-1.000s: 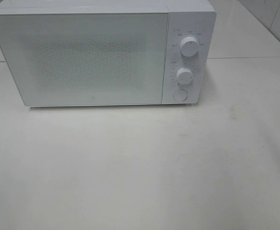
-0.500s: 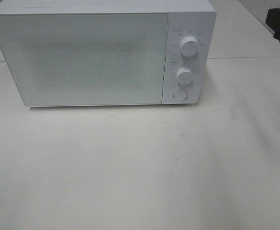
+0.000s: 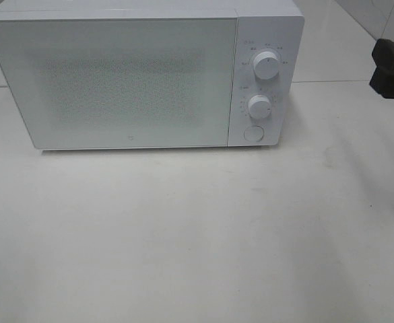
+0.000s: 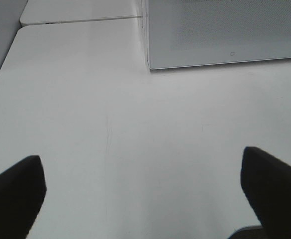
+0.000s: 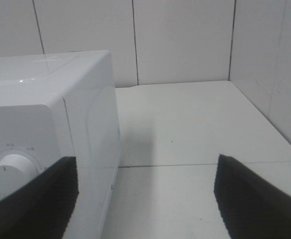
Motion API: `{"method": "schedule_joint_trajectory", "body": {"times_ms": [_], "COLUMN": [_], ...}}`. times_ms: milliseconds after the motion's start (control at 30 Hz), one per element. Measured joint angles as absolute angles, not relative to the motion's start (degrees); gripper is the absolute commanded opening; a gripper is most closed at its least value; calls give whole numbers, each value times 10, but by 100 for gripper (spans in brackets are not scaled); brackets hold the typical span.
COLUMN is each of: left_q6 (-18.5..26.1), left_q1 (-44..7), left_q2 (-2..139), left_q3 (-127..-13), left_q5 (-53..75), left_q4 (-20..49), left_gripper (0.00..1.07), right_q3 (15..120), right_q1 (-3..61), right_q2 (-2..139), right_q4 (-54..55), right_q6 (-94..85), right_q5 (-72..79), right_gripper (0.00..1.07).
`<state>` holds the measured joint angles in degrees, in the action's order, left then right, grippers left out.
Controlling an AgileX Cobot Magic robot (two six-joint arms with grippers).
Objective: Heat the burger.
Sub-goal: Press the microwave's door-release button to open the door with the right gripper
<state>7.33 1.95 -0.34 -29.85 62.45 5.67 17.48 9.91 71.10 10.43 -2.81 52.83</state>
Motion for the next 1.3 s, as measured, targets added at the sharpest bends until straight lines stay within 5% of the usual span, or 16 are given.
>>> {"method": "schedule_joint_trajectory", "body": {"times_ms": [700,1300], "left_q6": [73,73], "left_q1": [19,19], "left_q2": [-3,-3], "left_q3": [-299,-299], "left_q5": [625,625], "left_q4": [57,57], "left_gripper": [100,100], "right_q3": [154,208], "right_q1": [399,468], "right_q2": [931,1031], "right_q4": [387,444], "right_q6": [-133,-132], "right_q5": [690,692], "right_gripper": [75,75]}}
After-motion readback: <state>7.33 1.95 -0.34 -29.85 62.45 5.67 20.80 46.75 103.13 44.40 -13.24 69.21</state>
